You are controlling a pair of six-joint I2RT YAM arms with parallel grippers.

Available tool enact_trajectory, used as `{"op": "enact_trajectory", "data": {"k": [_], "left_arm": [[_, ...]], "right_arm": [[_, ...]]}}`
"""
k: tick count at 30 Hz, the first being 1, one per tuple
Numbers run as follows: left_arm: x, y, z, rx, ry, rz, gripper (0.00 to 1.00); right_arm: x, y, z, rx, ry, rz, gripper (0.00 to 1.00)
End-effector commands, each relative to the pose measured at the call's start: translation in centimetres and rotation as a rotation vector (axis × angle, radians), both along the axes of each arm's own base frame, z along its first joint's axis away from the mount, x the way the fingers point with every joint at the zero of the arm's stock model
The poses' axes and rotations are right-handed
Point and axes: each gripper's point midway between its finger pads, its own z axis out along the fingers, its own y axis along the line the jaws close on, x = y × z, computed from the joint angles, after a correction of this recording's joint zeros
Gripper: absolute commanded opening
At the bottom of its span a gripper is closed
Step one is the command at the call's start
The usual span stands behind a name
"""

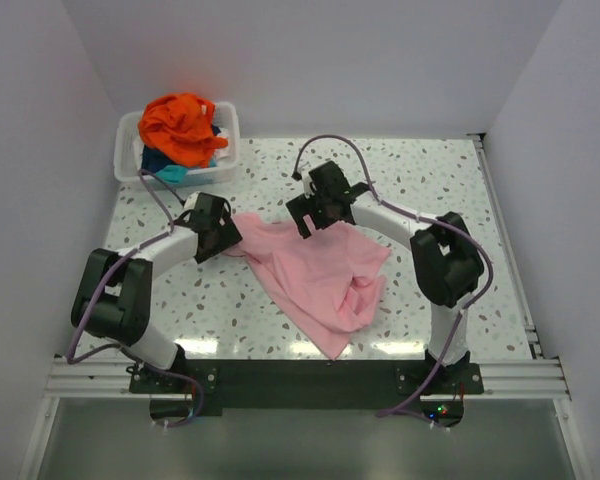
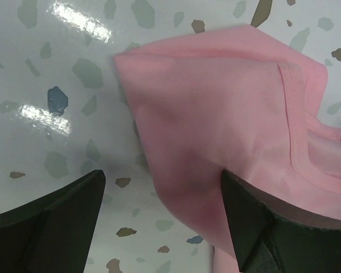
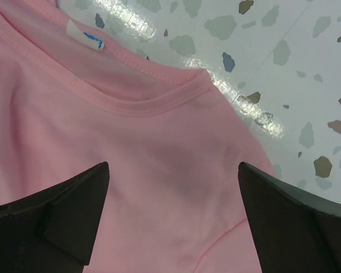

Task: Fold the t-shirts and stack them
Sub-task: Flatten the tshirt out

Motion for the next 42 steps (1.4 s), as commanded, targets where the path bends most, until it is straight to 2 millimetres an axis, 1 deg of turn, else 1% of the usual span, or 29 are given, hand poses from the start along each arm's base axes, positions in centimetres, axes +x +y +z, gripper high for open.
{"op": "enact_trajectory", "data": {"k": [1,4,7,8,10,11,13,16,17,19,20,23,25,26,27,28,29,30,31,32,33,34,35,36,37,38,40,41,42], "left_arm": [[2.7,-0.9,1.3,-0.035,-0.071,-0.021,0.84],[2.9,-1.3,-0.2,-0.042,-0.042,-0.041,0.74],[3.2,-1.8,-1.2,-0.050,-0.025,-0.055,0.57],[3.3,-2.0,-1.3,-0.060,-0.025,-0.066,0.46],[3.8,-2.3,-1.5,-0.064,-0.030,-0.088,0.36],[4.0,-2.5,-1.4,-0.068,-0.033,-0.096,0.19],[4.3,-2.7,-1.4,-0.071,-0.040,-0.102,0.00],[4.7,-2.7,-0.8,-0.067,-0.059,-0.110,0.00],[4.8,-2.6,-0.6,-0.062,-0.066,-0.108,0.00],[5.0,-2.5,0.2,-0.057,-0.093,-0.114,0.00],[5.0,-2.6,0.5,-0.058,-0.104,-0.119,0.00],[5.4,-3.1,2.2,-0.081,-0.165,-0.152,0.00],[5.4,-3.4,3.6,-0.092,-0.211,-0.168,0.00],[5.3,-3.5,4.1,-0.100,-0.222,-0.178,0.00],[5.2,-3.6,4.7,-0.108,-0.231,-0.183,0.00],[4.8,-3.8,6.0,-0.119,-0.257,-0.191,0.00],[4.5,-3.9,6.7,-0.123,-0.275,-0.197,0.00],[4.1,-4.3,7.6,-0.131,-0.297,-0.204,0.00],[3.4,-4.4,9.3,-0.138,-0.347,-0.211,0.00],[2.9,-5.0,10.3,-0.135,-0.375,-0.224,0.00],[2.2,-5.2,10.9,-0.134,-0.386,-0.227,0.00],[1.6,-5.4,13.4,-0.145,-0.453,-0.229,0.00],[1.1,-5.2,14.4,-0.129,-0.484,-0.211,0.00],[0.4,-6.0,15.7,-0.136,-0.514,-0.226,0.00],[-0.6,-5.9,18.0,-0.149,-0.570,-0.227,0.00],[-1.4,-6.4,19.3,-0.163,-0.596,-0.237,0.00],[-3.2,-6.5,24.0,-0.219,-0.702,-0.253,0.00],[-4.1,-7.2,25.6,-0.254,-0.740,-0.282,0.00],[-4.9,-7.3,27.5,-0.283,-0.790,-0.303,0.00]], "right_arm": [[1.3,0.4,0.3,-0.030,-0.018,0.080,0.99],[2.2,0.7,-0.8,-0.058,-0.025,0.114,0.98],[2.4,0.3,-2.2,-0.099,-0.014,0.119,0.97],[2.6,0.2,-2.4,-0.107,-0.016,0.114,0.97],[2.8,0.1,-2.8,-0.122,-0.018,0.119,0.97],[3.0,-0.2,-3.4,-0.141,-0.017,0.110,0.96],[3.3,-0.5,-3.8,-0.164,-0.020,0.093,0.95],[3.2,-0.6,-5.1,-0.157,-0.008,0.077,0.92],[3.3,-0.1,-5.2,-0.130,-0.012,0.083,0.88],[3.0,-0.3,-6.2,-0.108,0.006,0.068,0.80],[3.0,0.5,-6.1,-0.057,0.010,0.081,0.65],[2.8,0.9,-6.2,-0.017,0.018,0.072,0.38],[2.2,1.3,-5.1,0.021,0.011,0.092,0.28],[2.4,1.5,-4.2,0.039,-0.013,0.095,0.18],[2.2,1.6,-3.4,0.054,-0.028,0.103,0.15],[1.9,1.4,-1.5,0.074,-0.063,0.107,0.12],[1.8,1.6,-0.3,0.092,-0.088,0.112,0.06],[1.7,1.4,0.8,0.106,-0.110,0.110,0.05],[1.1,1.0,1.7,0.113,-0.123,0.103,0.04],[0.8,0.9,4.9,0.148,-0.185,0.103,0.04],[0.4,0.8,6.8,0.168,-0.219,0.100,0.04],[-0.4,0.3,7.5,0.177,-0.230,0.091,0.04],[-1.1,-0.3,11.5,0.220,-0.305,0.084,0.04],[-1.8,-0.6,12.9,0.237,-0.331,0.082,0.04],[-2.7,-1.1,13.7,0.256,-0.341,0.079,0.03],[-4.3,-1.6,17.7,0.318,-0.407,0.098,0.03],[-6.4,-2.5,20.7,0.365,-0.458,0.122,0.02],[-7.6,-2.8,22.1,0.389,-0.473,0.142,0.02],[-9.6,-3.7,25.7,0.460,-0.532,0.143,0.01]]}}
